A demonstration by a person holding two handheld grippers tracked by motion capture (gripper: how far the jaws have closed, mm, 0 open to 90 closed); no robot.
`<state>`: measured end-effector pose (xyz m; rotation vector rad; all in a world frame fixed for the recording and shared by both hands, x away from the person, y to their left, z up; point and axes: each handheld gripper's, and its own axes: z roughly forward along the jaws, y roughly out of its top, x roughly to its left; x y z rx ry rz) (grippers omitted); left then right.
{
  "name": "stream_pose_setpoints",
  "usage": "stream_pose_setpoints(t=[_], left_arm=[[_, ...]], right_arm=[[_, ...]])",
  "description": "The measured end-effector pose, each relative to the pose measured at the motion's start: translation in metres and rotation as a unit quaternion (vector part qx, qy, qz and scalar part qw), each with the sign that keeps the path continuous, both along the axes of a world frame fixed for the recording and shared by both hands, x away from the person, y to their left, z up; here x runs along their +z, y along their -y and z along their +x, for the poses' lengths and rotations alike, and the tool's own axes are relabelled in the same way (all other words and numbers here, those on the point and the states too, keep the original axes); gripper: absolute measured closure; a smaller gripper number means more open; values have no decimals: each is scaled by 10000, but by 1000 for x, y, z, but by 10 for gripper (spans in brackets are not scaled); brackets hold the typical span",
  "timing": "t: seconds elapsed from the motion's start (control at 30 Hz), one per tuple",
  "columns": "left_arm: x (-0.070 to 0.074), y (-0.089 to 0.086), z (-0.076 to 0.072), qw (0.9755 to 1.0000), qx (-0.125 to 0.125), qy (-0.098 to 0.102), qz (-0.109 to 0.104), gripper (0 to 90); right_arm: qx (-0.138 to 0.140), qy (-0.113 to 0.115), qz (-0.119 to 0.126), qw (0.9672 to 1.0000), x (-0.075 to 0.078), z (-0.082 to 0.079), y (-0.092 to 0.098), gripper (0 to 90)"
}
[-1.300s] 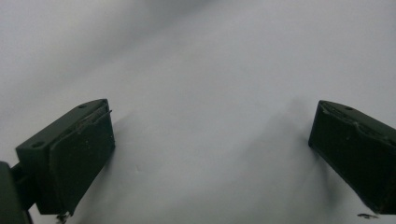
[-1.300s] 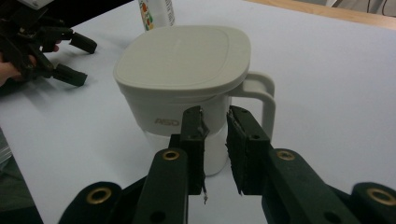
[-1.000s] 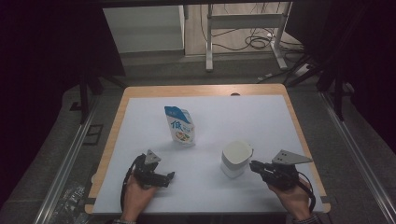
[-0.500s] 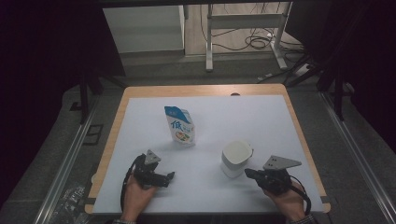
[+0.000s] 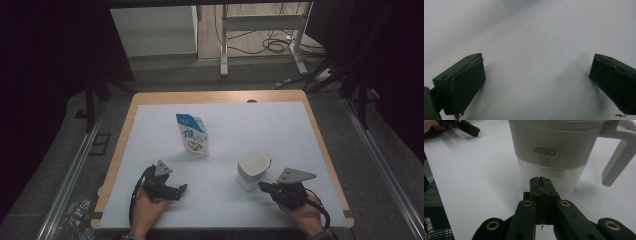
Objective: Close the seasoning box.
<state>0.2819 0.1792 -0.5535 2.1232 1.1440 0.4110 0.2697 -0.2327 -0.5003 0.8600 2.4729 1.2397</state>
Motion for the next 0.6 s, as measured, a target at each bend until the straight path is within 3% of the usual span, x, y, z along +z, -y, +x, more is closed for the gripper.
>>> stream_pose_setpoints(t=[0.6], left_arm=[[0,0,0,10000,-1,3,2,6]], right_arm=[[102,-63,-91,9999,-5,5,-6,888]])
